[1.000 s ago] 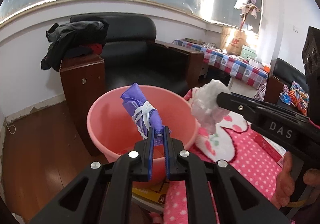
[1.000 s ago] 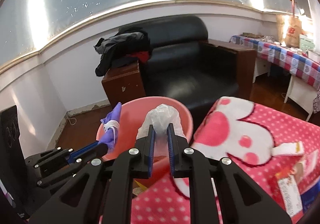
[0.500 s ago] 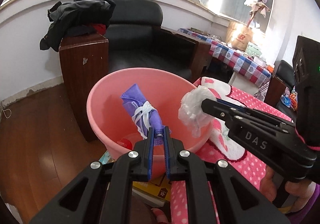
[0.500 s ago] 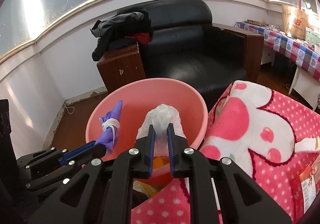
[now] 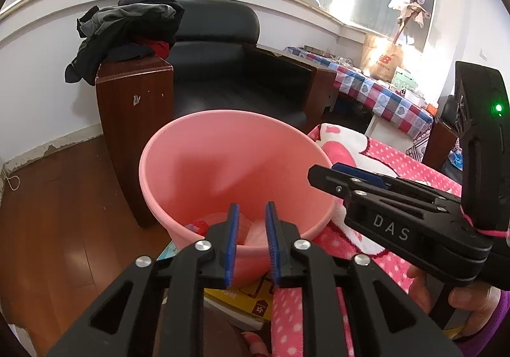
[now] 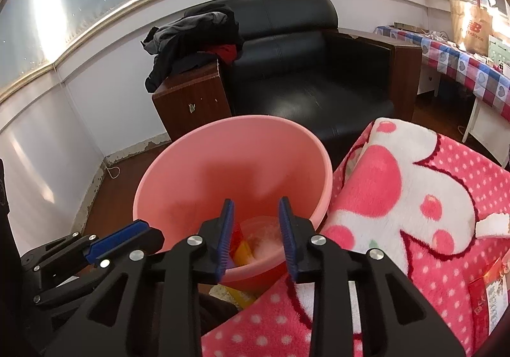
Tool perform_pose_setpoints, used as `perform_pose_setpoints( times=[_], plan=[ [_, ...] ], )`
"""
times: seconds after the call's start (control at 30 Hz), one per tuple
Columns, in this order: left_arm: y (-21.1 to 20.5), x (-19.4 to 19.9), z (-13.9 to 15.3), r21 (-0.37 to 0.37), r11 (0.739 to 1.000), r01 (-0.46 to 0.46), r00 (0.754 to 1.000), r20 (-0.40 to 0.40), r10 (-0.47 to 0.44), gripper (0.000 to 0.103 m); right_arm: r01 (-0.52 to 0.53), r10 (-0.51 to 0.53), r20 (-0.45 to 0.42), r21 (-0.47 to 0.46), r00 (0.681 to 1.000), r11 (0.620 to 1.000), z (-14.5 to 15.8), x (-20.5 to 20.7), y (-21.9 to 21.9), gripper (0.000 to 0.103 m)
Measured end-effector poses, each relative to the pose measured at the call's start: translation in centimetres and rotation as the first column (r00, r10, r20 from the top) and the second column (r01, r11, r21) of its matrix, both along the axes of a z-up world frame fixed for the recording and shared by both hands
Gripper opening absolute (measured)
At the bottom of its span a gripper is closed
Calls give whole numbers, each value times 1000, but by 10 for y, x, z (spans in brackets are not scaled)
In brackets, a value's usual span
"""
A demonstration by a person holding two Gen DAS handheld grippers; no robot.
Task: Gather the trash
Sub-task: 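Open left tool dropping purple bag while right tool releases white bag into bucket, then move both open tools back over the remaining trash on the table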
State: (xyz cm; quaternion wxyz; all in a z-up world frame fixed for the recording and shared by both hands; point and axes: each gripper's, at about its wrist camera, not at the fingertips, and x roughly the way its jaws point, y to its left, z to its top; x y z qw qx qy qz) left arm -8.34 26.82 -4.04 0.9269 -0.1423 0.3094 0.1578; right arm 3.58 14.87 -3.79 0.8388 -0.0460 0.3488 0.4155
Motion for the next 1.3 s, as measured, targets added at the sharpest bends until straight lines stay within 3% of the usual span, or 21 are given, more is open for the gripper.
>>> perform_pose_setpoints(
  times=[0.3, 0.5, 0.57, 0.63, 1.3],
  plan=[
    [-8, -7, 11, 7, 1000, -10, 1000, 23, 10, 30, 18, -19, 25, 25, 1000, 1000, 12, -11, -21, 30],
    [-20, -10, 19, 19, 1000, -2, 999, 36, 1, 43, 45, -46, 37, 34, 998, 998, 21, -19, -44, 30],
    [-25, -10, 22, 23, 1000, 4, 999, 37, -4, 45, 52, -54, 42, 34, 998, 998, 23, -23, -52, 33],
    [-31, -11, 25, 27, 1000, 12, 999, 38, -13, 49, 69, -71, 49, 37, 996, 997, 24, -27, -63, 44],
    [-99, -5, 30, 49, 988, 146, 989, 14, -147, 49, 211, -212, 28, 18, 977, 977, 15, -50, -166, 45]
  ],
)
